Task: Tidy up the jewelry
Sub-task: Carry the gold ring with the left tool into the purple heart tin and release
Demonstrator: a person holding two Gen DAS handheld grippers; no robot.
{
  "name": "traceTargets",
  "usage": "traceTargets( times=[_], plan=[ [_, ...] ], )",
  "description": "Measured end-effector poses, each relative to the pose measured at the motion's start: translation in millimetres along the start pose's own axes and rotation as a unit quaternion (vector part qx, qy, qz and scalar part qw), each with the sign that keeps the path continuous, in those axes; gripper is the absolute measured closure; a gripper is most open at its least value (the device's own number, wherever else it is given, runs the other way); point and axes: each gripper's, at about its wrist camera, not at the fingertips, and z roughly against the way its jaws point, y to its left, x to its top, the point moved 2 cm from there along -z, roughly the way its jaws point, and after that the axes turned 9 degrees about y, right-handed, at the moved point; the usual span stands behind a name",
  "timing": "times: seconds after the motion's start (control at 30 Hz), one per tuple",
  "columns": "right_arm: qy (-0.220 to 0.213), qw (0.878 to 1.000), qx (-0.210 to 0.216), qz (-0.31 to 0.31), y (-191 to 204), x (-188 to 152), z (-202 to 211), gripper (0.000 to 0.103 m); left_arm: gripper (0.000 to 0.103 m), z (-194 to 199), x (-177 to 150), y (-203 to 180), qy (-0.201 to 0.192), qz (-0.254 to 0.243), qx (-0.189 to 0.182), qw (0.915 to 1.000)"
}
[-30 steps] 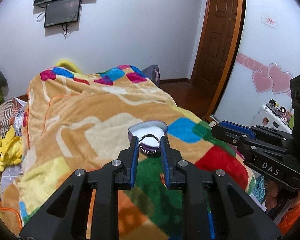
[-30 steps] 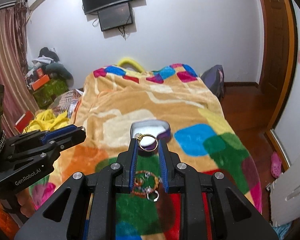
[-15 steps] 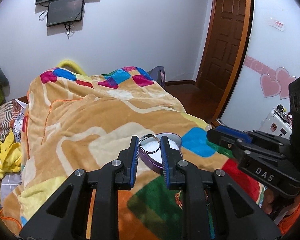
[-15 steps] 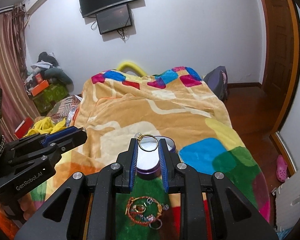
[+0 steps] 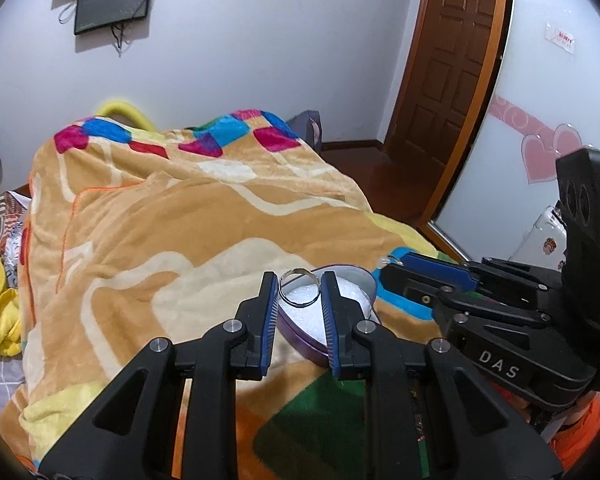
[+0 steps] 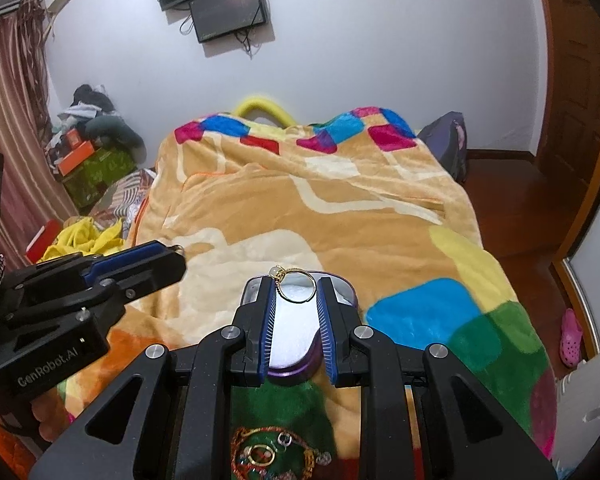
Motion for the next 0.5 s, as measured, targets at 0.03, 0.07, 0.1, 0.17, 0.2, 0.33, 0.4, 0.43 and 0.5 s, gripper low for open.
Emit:
traceTargets(
  times=[0.03, 0.07, 0.1, 0.17, 0.2, 0.33, 0.4, 0.43, 0.5],
  plan=[
    [0.003, 1.0, 0.0, 0.002, -1, 1, -3, 0.084, 0.082, -5, 1, 0, 0.006, -0.001, -0.002, 1.0],
    [0.008, 1.0, 0.001, 0.006, -1, 2, -6, 0.084, 0.082, -9, 2, 0, 0.01, -0.003, -0.004, 0.9999],
    [0.012, 1.0, 0.003, 0.008, -1, 3, -9, 0.084, 0.082, -13, 3, -1, 0.016, -0.005, -0.007, 0.9998],
    [0.022, 1.0, 0.007, 0.013, -2, 4, -14, 0.084, 0.082, -21, 4, -1, 0.023, -0.009, -0.007, 0.9997],
    [0.026, 0.999, 0.008, 0.016, -2, 5, -17, 0.084, 0.082, -26, 5, -1, 0.028, -0.013, -0.005, 0.9995],
    [0.045, 0.999, 0.014, 0.021, -7, 5, -26, 0.084, 0.082, -39, 6, -1, 0.045, -0.017, -0.01, 0.9988],
    [0.054, 0.998, 0.012, 0.024, -9, 5, -31, 0.084, 0.082, -46, 7, -1, 0.054, -0.018, -0.011, 0.9983],
    [0.061, 0.998, 0.013, 0.026, -9, 5, -34, 0.084, 0.082, -49, 7, -1, 0.057, -0.019, -0.011, 0.9981],
    [0.072, 0.997, 0.015, 0.026, -11, 4, -40, 0.084, 0.082, -54, 8, 0, 0.064, -0.021, -0.012, 0.9977]
  ],
)
